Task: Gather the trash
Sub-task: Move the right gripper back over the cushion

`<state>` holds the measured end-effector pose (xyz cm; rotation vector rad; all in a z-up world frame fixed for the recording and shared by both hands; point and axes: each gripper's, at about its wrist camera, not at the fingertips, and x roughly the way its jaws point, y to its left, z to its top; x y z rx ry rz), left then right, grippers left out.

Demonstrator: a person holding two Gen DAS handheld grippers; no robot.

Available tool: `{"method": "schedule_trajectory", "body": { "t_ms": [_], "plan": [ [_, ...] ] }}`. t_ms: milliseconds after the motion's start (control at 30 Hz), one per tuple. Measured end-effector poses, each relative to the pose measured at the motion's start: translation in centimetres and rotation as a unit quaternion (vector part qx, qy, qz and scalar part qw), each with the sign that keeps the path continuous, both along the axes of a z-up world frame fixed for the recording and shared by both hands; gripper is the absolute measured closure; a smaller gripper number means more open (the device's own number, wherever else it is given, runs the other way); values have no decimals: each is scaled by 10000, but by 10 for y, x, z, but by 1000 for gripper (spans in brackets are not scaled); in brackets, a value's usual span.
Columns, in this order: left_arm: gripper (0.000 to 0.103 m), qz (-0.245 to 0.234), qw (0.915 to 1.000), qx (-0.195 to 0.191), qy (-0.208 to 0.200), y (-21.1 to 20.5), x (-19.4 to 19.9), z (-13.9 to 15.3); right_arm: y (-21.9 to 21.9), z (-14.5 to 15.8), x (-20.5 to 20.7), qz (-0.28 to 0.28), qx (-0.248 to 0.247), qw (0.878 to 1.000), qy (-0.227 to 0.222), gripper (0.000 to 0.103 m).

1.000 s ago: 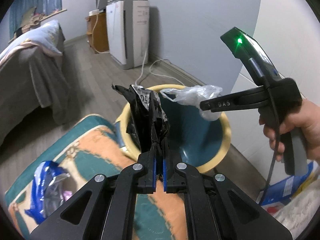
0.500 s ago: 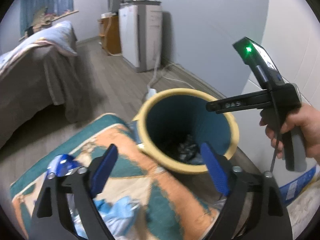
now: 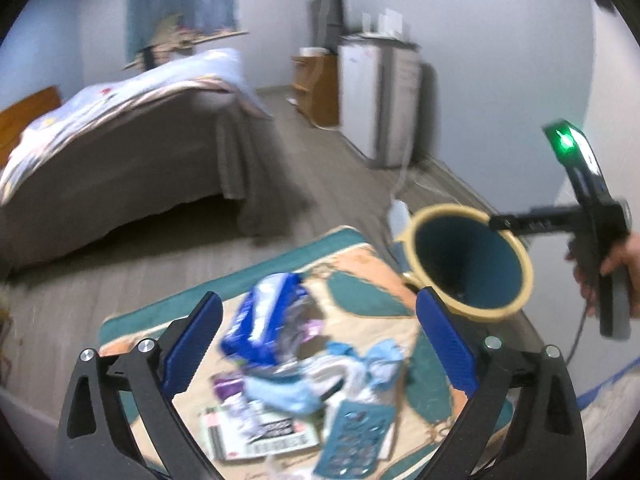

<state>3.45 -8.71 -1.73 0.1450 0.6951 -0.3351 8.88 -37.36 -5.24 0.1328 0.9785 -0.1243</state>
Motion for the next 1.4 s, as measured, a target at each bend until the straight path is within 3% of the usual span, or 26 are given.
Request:
{"method": "schedule_trajectory", "body": {
  "t_ms": [300,667,867,1133,1400],
  "plan": [
    [6,919,9957,27,-139,83,-24,16,89,29,-33,480,12,9982,-346,6],
    [6,1233,9921,-153,146,122,-54,-4,168,-12,-66,853,-34,9962,162,6],
    [6,1089,9934,144,341,114,-56,-31,181,-39,-71,918,-376,9938,492,6],
    [6,913,9909,408,905,106,-54,-80,168,-43,-66,756,-380,9952,486,6],
    [8,316,9870,655,1433,90,-54,-110,168,-52,-50,809,-526,9936,587,6]
  ]
}}
